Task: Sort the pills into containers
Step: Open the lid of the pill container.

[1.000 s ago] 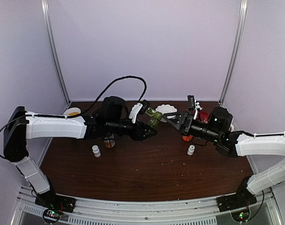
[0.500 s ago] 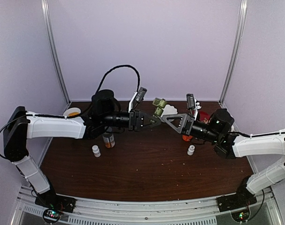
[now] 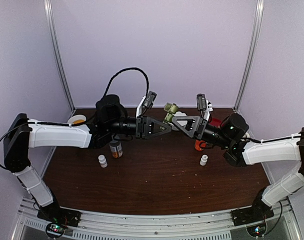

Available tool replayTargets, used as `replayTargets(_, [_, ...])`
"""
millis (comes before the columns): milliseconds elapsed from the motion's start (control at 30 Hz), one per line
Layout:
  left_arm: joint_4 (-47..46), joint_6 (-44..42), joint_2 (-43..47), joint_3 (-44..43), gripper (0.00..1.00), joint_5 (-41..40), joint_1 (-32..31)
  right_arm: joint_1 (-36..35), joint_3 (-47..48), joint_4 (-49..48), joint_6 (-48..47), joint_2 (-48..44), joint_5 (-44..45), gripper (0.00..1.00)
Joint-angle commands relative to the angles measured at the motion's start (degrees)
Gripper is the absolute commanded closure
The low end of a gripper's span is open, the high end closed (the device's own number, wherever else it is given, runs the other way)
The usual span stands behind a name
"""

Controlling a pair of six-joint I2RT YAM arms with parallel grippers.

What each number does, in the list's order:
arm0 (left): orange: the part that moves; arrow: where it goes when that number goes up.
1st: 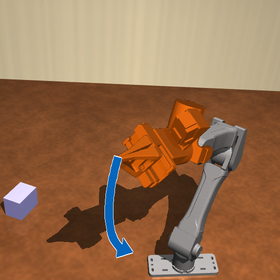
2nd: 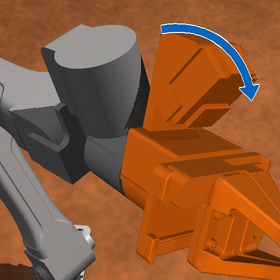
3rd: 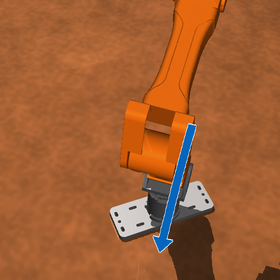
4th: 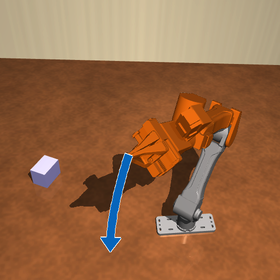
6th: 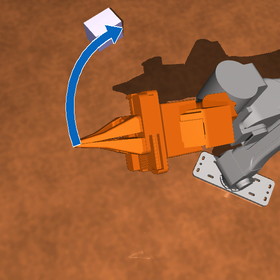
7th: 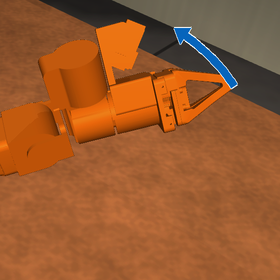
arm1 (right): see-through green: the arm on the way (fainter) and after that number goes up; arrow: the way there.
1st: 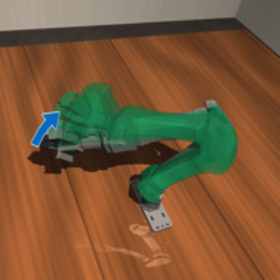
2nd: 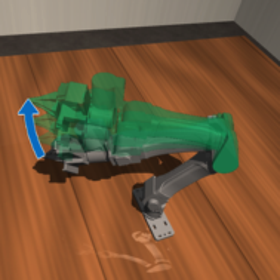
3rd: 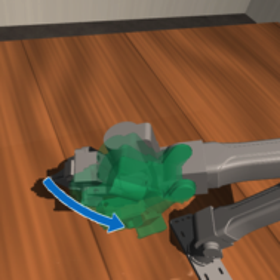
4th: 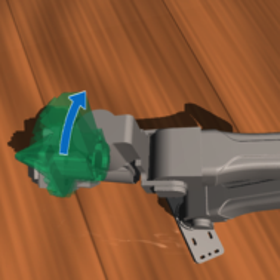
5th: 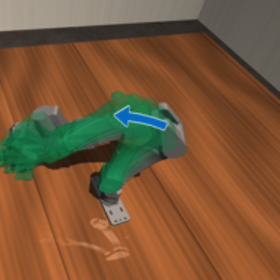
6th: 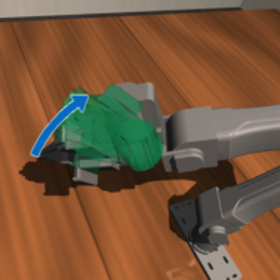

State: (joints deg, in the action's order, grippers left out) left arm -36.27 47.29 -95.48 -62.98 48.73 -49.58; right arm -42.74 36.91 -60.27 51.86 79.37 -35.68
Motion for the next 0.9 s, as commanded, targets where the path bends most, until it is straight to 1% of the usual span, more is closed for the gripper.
replayTargets(0, [-2.07,-0.33,-0.28,0.23,0.71,0.68,0.06,-0.41,1.94,-2.44,0.07,0.52,-0.89,0.08])
replayTargets(133, [-1.44,-0.7,-0.3,0.23,0.71,0.35,0.06,-0.89,1.91,-0.41,-1.45,-0.17,-0.06,0.05])
replayTargets(500, [-0.72,-1.0,-0.8,-0.19,0.71,0.28,0.01,-1.45,2.81,0.55,-2.11,-0.27,-0.09,0.07])
replayTargets(533, [-0.47,-1.09,-0.85,-0.25,0.71,0.17,0.02,-1.51,2.86,0.59,-2.19,-0.23,-0.17,0.09])
replayTargets(633, [-0.01,-1.15,-1.02,-0.22,0.71,-0.21,0.01,-1.55,3.05,0.23,-2.13,-0.18,-0.58,0.2])
replayTargets(733, [0.54,-1.27,-1.15,-0.25,0.71,-0.73,0.02,-1.64,3.14,-0.13,-1.94,-0.18,-0.96,0.29])
replayTargets(800, [0.67,-1.32,-1.15,-0.23,0.71,-0.98,0.14,-1.69,3.01,-0.13,-1.85,-0.27,-1.16,0.32])
replayTargets(867, [0.68,-1.32,-1.15,-0.21,0.71,-1.17,0.21,-1.73,2.87,-0.32,-1.85,-0.35,-1.18,0.34])
